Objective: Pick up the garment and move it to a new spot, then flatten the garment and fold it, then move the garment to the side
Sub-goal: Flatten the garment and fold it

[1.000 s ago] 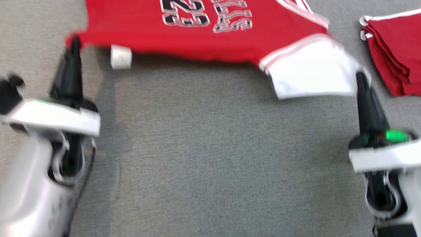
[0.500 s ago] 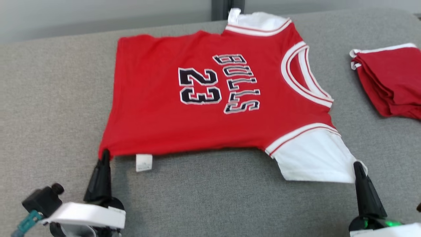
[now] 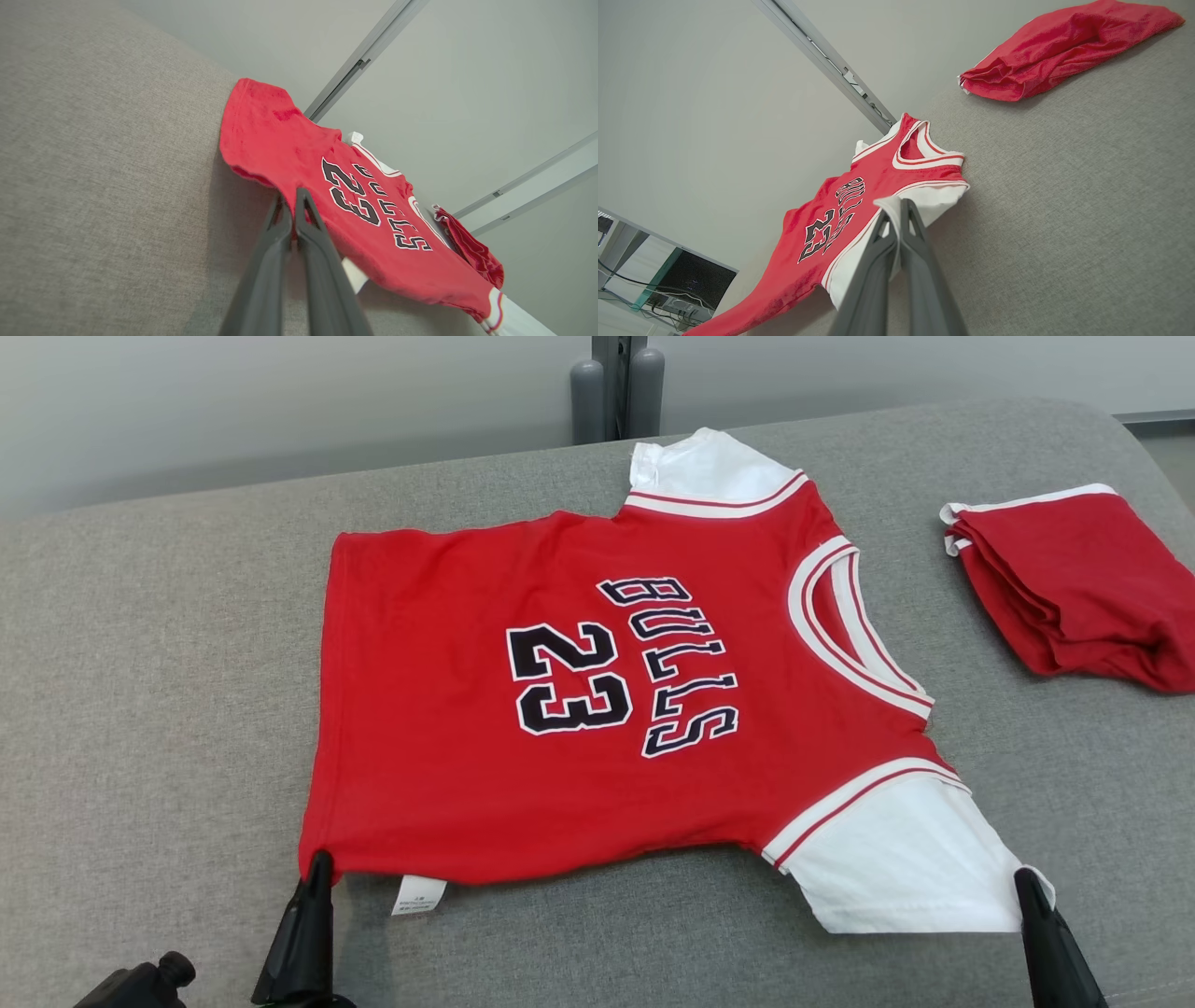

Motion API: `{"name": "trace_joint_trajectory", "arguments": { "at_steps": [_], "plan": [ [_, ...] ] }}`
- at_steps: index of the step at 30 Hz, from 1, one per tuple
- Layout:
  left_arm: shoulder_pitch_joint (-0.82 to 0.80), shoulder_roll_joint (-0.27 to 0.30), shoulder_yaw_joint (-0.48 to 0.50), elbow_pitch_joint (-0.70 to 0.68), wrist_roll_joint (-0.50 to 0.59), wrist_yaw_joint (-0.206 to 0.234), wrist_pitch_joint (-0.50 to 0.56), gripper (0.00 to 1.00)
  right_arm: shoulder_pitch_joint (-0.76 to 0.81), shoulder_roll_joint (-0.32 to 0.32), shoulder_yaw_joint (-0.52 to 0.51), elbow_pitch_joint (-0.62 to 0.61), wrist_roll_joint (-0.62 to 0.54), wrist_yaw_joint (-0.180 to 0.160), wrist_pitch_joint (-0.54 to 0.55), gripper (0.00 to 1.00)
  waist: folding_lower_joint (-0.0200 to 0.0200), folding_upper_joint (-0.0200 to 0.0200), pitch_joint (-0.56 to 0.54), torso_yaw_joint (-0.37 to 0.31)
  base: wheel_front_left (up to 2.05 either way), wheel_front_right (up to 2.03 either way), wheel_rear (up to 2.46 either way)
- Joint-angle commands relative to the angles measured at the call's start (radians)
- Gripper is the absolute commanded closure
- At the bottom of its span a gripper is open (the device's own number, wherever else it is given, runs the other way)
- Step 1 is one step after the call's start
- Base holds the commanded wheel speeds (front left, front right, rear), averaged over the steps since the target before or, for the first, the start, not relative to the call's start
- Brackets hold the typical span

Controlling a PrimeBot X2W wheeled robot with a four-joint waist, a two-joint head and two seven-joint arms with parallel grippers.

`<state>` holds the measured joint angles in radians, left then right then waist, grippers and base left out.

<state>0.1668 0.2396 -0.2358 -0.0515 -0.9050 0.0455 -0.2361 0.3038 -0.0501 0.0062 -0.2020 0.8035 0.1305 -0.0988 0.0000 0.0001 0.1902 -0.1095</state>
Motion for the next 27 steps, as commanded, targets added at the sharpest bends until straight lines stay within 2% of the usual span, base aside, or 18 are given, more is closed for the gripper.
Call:
{"name": "trace_joint_trajectory", "arguments": {
  "at_steps": [1, 8, 17, 22, 27],
  "plan": [
    [0.004, 0.001, -0.001, -0.006, 0.002, 0.006, 0.004, 1.00, 0.000, -0.002, 0.001, 0.012, 0.009, 0.000, -0.004, 1.00, 0.0000, -0.0001, -0.002, -0.001, 0.00, 0.00, 0.00],
    [-0.035, -0.019, -0.035, 0.053, -0.002, -0.001, 0.029, 1.00, -0.043, -0.002, 0.009, 0.105, 0.026, 0.000, -0.003, 1.00, 0.0000, -0.0001, -0.013, 0.002, 0.00, 0.00, 0.00],
    [-0.088, -0.037, -0.029, 0.095, -0.018, -0.021, 0.018, 1.00, -0.095, -0.002, 0.017, 0.147, 0.037, 0.000, -0.007, 1.00, 0.0000, -0.0001, -0.013, 0.008, 0.00, 0.00, 0.00],
    [-0.191, -0.039, -0.026, 0.156, -0.016, -0.035, 0.029, 1.00, -0.184, -0.003, -0.007, 0.195, 0.021, 0.000, -0.002, 1.00, 0.0000, -0.0001, 0.003, 0.015, 0.00, 0.00, 0.00],
    [-0.335, -0.049, -0.025, 0.285, -0.001, -0.046, 0.025, 1.00, -0.335, -0.002, -0.044, 0.301, 0.008, 0.000, -0.005, 1.00, 0.0000, -0.0001, 0.032, 0.023, 0.00, 0.00, 0.00]
  ]
}}
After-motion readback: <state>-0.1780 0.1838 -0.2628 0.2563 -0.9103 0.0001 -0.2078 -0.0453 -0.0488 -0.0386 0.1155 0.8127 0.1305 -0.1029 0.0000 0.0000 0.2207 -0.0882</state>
